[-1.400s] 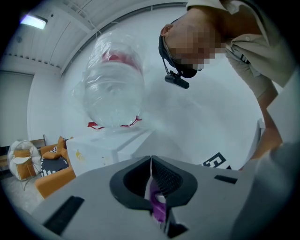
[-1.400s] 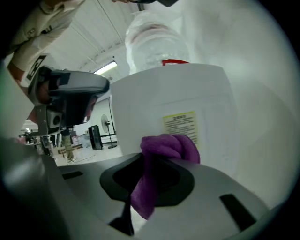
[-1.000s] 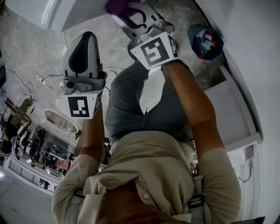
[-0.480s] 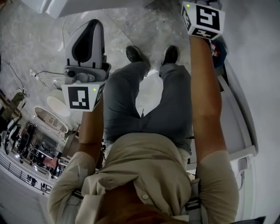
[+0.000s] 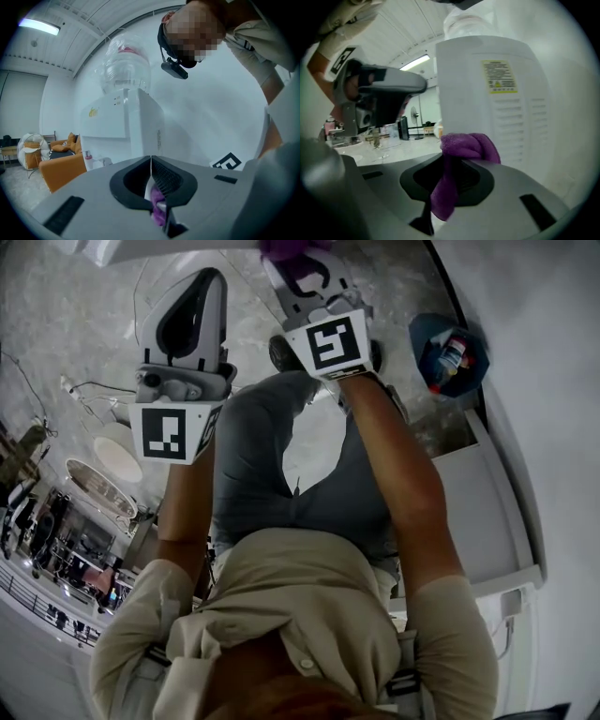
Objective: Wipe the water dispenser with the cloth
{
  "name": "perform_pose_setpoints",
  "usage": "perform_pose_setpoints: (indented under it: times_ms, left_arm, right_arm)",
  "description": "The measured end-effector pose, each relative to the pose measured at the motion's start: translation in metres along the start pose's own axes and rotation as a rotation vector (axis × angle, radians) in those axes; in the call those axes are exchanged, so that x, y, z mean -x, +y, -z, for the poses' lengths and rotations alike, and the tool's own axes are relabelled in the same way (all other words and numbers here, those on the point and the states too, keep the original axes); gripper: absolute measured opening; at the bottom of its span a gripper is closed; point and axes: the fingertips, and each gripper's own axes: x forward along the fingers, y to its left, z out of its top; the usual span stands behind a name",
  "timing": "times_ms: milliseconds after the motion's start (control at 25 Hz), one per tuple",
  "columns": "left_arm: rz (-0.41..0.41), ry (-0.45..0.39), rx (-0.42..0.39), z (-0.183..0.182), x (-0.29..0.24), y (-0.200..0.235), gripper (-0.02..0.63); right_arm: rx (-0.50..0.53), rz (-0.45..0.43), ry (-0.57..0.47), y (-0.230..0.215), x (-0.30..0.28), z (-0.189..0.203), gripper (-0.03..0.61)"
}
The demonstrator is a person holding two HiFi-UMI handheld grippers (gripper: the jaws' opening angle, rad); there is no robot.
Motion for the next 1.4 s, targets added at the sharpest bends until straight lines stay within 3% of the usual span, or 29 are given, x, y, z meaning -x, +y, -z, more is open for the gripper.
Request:
perform_pose_setpoints:
  times_ms: [120, 360, 480, 680, 800, 960, 1160, 1240, 1400]
  left_arm:
    - [0.005, 0.010, -0.003, 0.005, 0.000, -0.006, 0.021]
    - [0.010, 0.028, -0.010, 0.017, 0.002, -0.010, 0.021]
    - [0.013, 0.034, -0.013, 0.023, 0.001, -0.009, 0.021]
    - [0.028, 0.047, -0.014, 0.033, -0.005, -0.013, 0.021]
    - [0.038, 0.047, -0.014, 0.033, -0.009, -0.015, 0.021]
    - [0.045, 0.045, -0.014, 0.030, -0.014, -0.014, 0.021]
    - [0.047, 0.052, -0.014, 0.030, -0.018, -0.012, 0.021]
    - [0.047, 0.052, -0.013, 0.031, -0.019, -0.013, 0.021]
    - [0.047, 0.054, -0.003, 0.035, -0.018, -0.013, 0.021]
  right_arm:
    - [0.107, -0.123, 0.027, 0.038, -0.006, 0.009, 0.072]
    - [0.213, -0.135, 0.031, 0.010, -0.005, 0.024, 0.072]
    - [0.181, -0.012, 0.081, -0.048, 0.002, 0.050, 0.072]
    - [0.064, 0.326, 0.077, -0.190, 0.018, 0.046, 0.072]
    - [0.053, 0.389, 0.059, -0.217, 0.026, 0.034, 0.071]
    - [0.034, 0.358, 0.071, -0.203, 0.023, 0.044, 0.072]
    - [0.001, 0.257, 0.111, -0.151, 0.009, 0.068, 0.072]
    - [0.000, 0.192, 0.120, -0.119, 0.001, 0.073, 0.072]
    - [0.066, -0.025, 0.160, -0.029, -0.014, 0.090, 0.072]
